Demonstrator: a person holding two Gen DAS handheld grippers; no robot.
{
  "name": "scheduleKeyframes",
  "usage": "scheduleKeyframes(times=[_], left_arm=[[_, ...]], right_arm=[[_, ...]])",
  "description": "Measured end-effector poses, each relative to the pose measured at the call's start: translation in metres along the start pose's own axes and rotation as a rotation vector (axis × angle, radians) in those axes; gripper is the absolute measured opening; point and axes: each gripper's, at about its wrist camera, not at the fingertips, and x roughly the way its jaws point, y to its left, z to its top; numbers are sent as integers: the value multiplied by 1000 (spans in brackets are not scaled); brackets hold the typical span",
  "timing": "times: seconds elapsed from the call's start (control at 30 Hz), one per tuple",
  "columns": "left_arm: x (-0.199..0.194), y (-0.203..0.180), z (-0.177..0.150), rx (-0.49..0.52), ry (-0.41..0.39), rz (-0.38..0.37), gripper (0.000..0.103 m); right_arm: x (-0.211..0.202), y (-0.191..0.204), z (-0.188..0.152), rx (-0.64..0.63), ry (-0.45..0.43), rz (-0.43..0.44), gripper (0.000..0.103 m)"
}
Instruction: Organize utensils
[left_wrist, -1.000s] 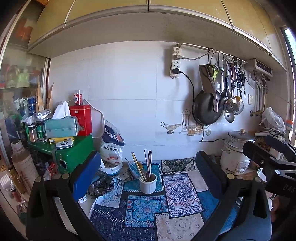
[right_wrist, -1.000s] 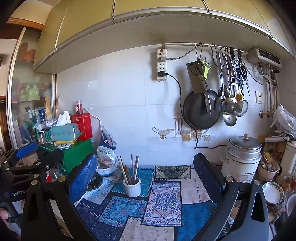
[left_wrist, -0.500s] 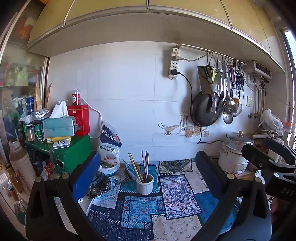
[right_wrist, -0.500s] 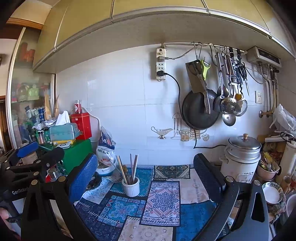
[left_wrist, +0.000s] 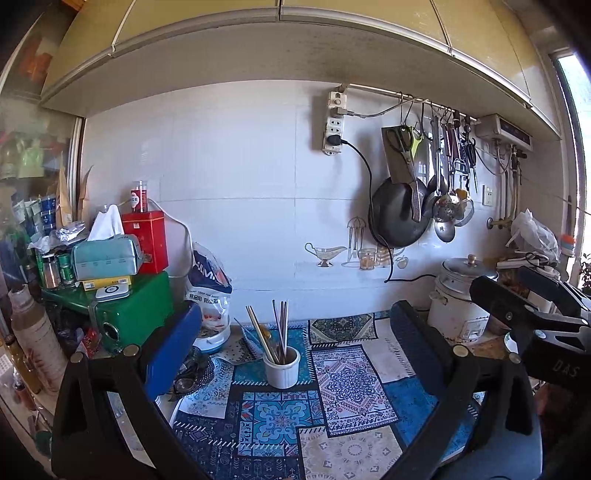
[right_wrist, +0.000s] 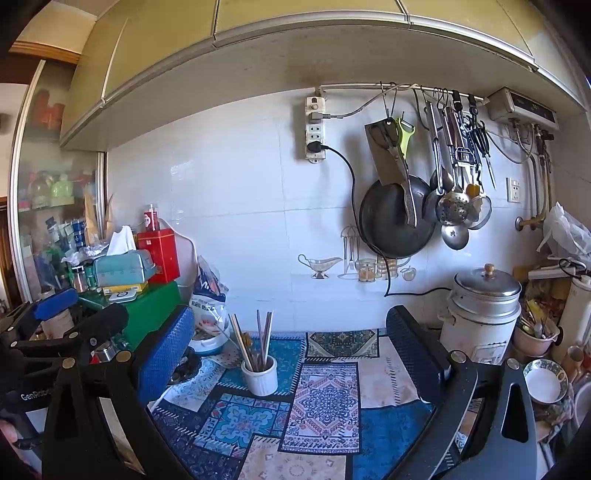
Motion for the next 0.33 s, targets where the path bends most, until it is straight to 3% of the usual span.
scheduleKeyframes(times=[0.33], left_arm=[[12,-2,1,6,0,-12,102]], right_arm=[[13,-4,1,-5,6,-10,103]])
